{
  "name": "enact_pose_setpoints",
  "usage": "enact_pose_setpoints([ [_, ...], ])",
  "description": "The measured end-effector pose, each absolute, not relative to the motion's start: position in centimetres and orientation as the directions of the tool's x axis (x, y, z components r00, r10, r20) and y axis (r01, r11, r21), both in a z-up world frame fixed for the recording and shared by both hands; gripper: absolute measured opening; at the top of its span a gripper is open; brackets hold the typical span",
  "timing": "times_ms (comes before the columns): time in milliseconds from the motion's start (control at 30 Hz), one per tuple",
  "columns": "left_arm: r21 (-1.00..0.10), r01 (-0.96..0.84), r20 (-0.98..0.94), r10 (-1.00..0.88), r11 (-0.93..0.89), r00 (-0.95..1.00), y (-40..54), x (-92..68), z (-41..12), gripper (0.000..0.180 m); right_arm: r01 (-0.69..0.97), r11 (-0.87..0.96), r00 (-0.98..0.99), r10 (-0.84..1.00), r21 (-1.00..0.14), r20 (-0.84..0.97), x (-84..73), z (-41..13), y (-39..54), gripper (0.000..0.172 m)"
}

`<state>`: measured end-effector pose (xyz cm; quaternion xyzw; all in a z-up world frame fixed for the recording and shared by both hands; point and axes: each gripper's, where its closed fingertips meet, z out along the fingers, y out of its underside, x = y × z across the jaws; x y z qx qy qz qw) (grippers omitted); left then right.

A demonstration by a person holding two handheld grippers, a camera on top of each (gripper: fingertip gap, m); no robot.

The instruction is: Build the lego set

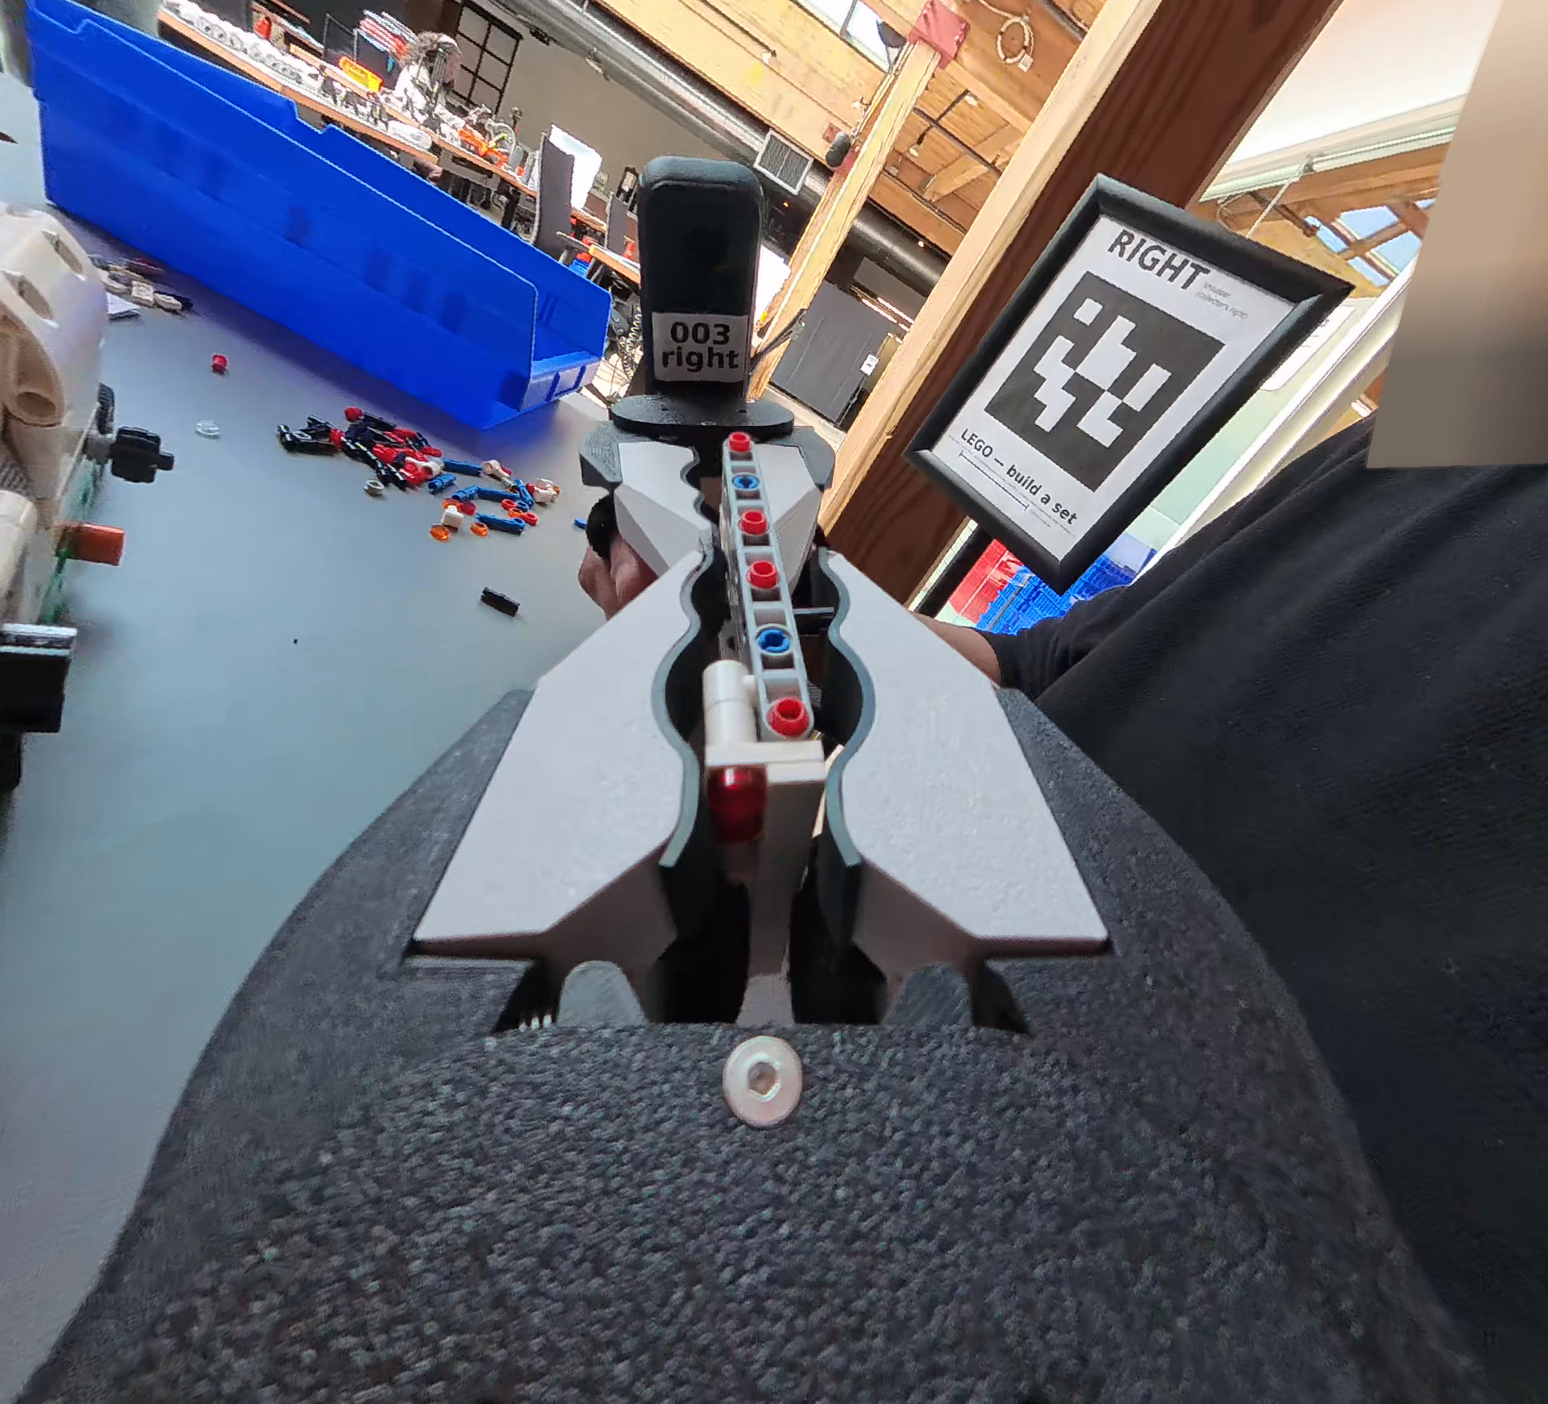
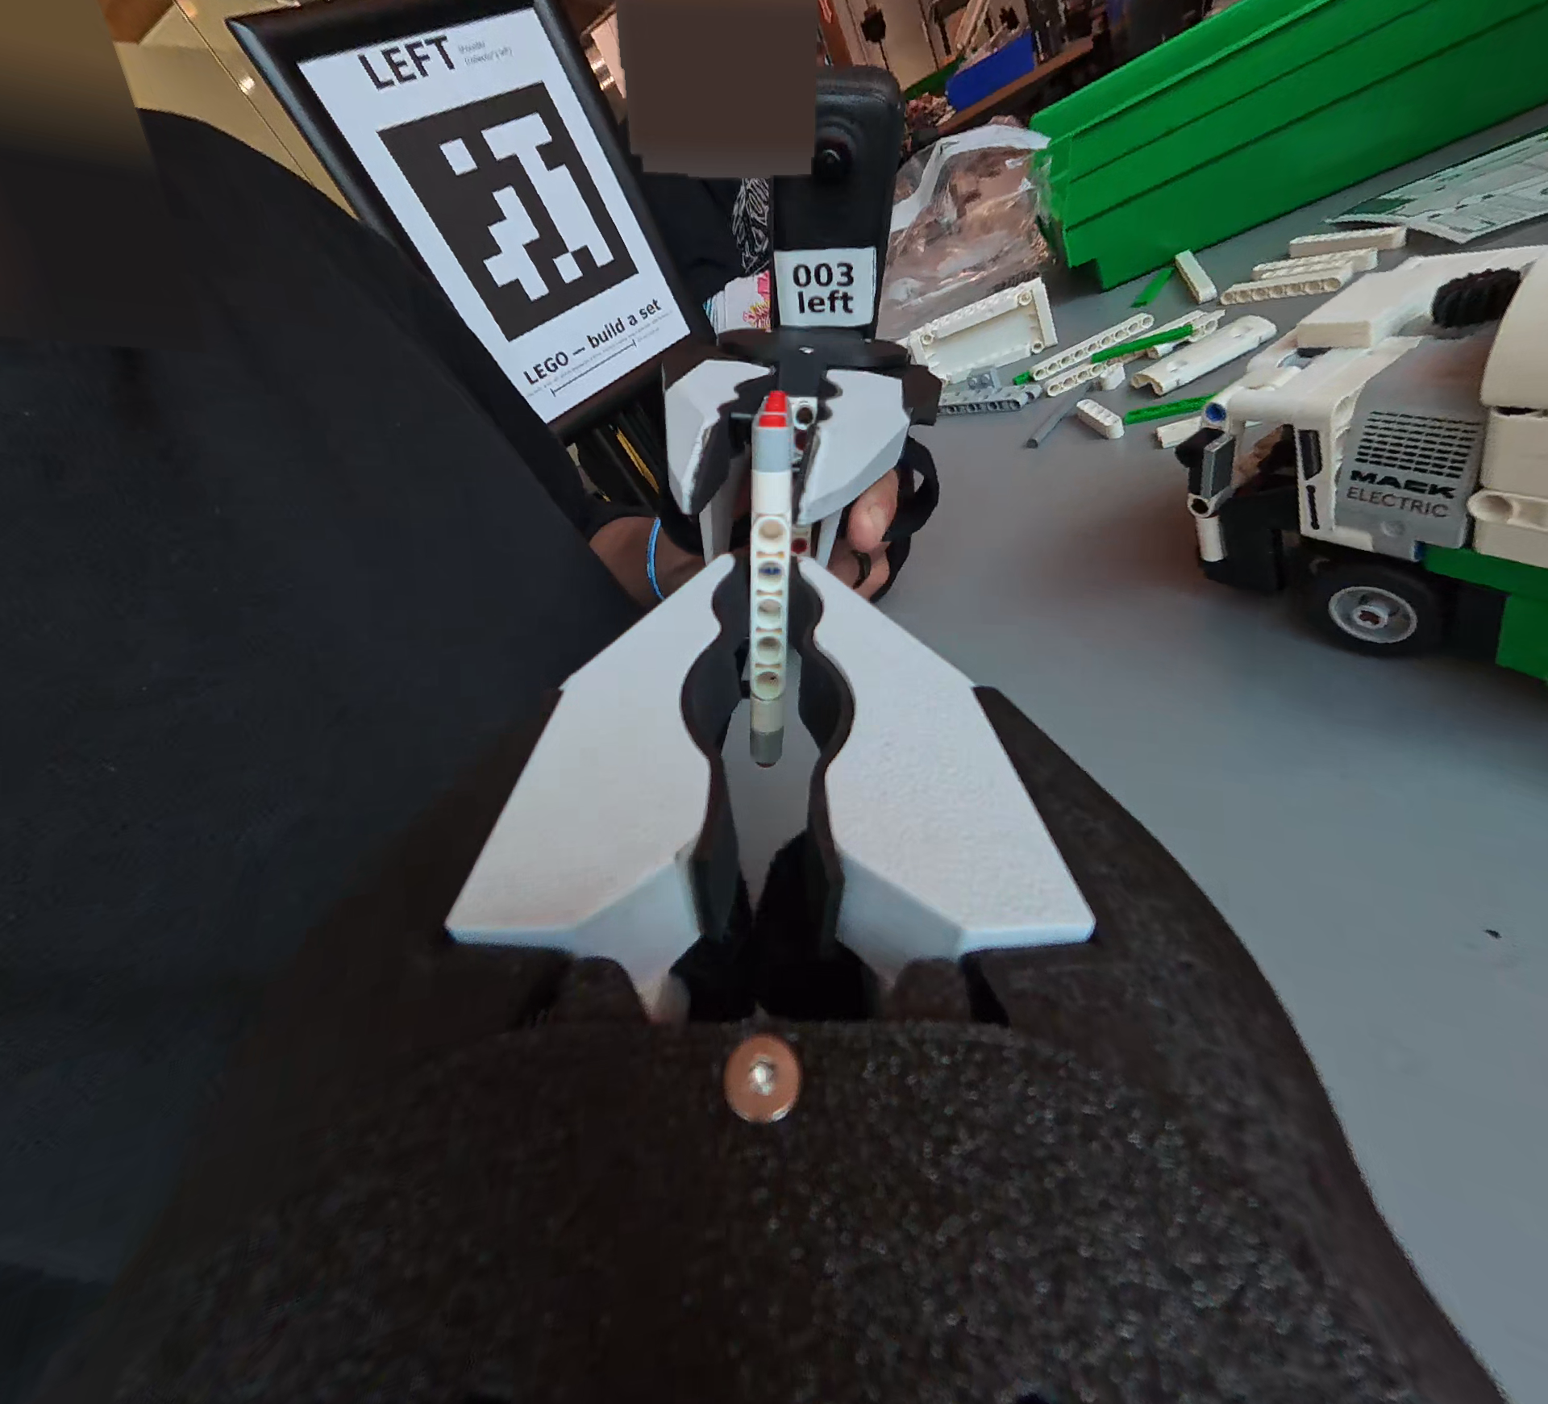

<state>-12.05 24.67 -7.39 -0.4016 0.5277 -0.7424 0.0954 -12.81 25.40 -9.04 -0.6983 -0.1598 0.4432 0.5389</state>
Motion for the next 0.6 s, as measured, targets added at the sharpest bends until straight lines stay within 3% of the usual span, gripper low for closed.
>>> enact_pose_setpoints([
  [267, -0.886, -0.266, 0.456, -0.608, -0.38, -0.65, 25.0, -12.0, -7.6, 0.016, -0.265, -0.372, 0.571, 0.683, -0.89, -0.455, -12.7, -9.1, 25.5, 0.006],
  [333, -0.908, -0.238, 0.417, -0.675, -0.345, -0.609, 26.1, -11.9, -7.9, 0.016, -0.258, -0.356, 0.617, 0.655, -0.898, -0.437, -11.5, -8.7, 25.0, 0.025],
  [500, -0.932, -0.16, 0.359, -0.762, -0.326, -0.539, 28.9, -11.9, -6.9, 0.017, -0.232, -0.291, 0.835, 0.43, -0.928, -0.343, -5.4, -7.8, 22.9, 0.025],
  [600, -0.909, -0.174, 0.402, -0.683, -0.38, -0.61, 27.2, -11.6, -5.9, 0.016, -0.24, -0.277, 0.831, 0.437, -0.93, -0.345, -7.5, -8.2, 23.8, 0.04],
])
